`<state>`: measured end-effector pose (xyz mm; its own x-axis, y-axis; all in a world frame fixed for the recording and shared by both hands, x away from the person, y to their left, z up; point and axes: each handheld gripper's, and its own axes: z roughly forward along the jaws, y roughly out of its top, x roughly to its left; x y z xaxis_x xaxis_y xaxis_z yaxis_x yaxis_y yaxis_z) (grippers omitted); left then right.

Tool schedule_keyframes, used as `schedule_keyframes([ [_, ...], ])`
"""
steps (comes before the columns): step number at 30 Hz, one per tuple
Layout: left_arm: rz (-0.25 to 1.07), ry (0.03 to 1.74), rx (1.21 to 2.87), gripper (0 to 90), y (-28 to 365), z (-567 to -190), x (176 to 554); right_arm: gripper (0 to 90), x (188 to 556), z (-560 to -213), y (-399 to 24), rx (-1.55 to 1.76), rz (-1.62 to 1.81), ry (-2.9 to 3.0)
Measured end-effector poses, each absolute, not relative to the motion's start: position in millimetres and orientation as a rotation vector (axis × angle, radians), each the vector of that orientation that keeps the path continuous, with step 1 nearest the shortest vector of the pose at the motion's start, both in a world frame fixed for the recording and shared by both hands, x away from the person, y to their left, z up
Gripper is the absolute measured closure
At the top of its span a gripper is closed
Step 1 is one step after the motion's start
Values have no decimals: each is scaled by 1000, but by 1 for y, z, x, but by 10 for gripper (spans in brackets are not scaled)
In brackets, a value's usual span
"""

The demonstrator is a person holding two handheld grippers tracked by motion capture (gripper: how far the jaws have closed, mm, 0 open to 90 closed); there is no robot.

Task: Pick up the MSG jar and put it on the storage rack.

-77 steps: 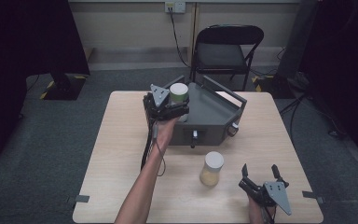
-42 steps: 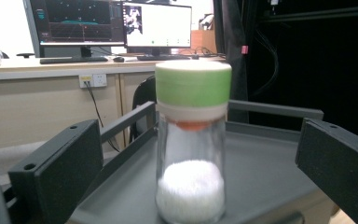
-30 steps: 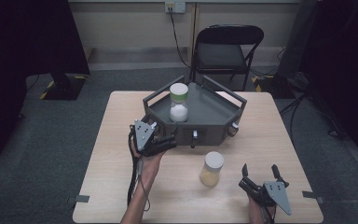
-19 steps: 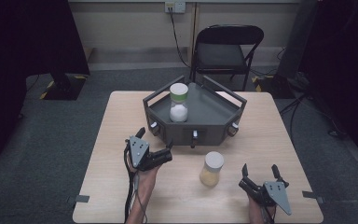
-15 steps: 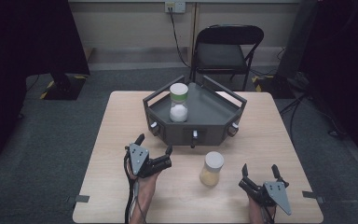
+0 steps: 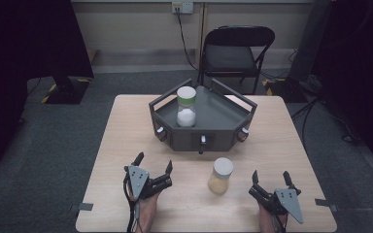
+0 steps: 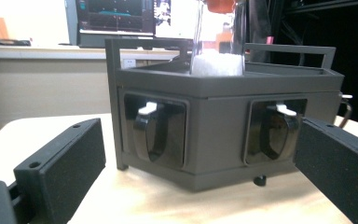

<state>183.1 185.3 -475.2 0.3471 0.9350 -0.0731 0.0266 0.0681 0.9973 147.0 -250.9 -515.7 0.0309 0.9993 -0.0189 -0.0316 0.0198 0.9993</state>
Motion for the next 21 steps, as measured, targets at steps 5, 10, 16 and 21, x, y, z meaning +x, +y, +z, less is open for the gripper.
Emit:
schedule_keyframes([
  [5, 945, 997, 1295, 19, 180, -487, 167, 1, 147, -516, -251, 1186, 1187, 1171],
  [10, 978, 999, 1300, 1, 180, -495, 163, 1, 147, -516, -251, 1186, 1187, 1172],
  [16, 1009, 1016, 1273, 2, 179, -509, 160, 1, 147, -516, -251, 1186, 1186, 1171],
  [21, 1014, 1028, 1291, 2, 177, -514, 161, 1, 147, -516, -251, 1187, 1186, 1171],
])
